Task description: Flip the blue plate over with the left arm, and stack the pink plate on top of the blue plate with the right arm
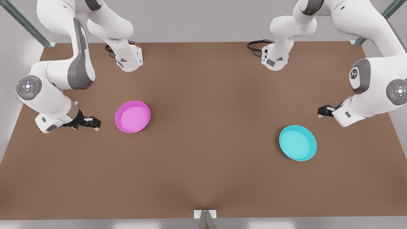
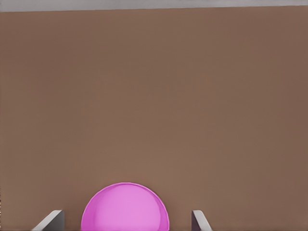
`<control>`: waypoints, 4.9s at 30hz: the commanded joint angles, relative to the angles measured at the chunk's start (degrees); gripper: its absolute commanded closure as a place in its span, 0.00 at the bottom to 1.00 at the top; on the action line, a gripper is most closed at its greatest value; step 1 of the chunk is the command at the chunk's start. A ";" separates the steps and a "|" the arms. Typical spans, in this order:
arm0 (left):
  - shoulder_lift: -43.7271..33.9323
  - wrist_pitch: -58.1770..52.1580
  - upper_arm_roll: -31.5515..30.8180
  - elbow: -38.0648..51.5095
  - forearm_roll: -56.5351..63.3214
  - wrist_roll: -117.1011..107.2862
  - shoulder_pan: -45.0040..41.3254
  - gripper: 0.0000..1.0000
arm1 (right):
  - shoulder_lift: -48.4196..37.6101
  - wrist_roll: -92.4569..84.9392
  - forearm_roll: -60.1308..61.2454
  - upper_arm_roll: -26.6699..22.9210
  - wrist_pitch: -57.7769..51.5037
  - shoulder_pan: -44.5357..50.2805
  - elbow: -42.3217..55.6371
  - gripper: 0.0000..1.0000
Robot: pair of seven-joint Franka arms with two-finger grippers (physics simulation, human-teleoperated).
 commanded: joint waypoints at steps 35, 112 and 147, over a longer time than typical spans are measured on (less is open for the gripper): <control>35.17 22.41 -0.35 -0.17 -22.03 11.25 16.35 0.47 | 4.30 -15.82 -1.98 0.18 -5.21 4.25 0.55 0.00; 25.33 3.96 0.26 10.11 2.04 -9.05 -1.40 0.74 | 7.29 -19.34 17.61 0.18 27.31 -13.94 -43.14 0.00; 37.01 -19.33 0.35 10.38 59.79 -77.17 -59.15 0.75 | 10.19 -19.78 17.70 0.36 31.53 -12.80 -44.37 0.22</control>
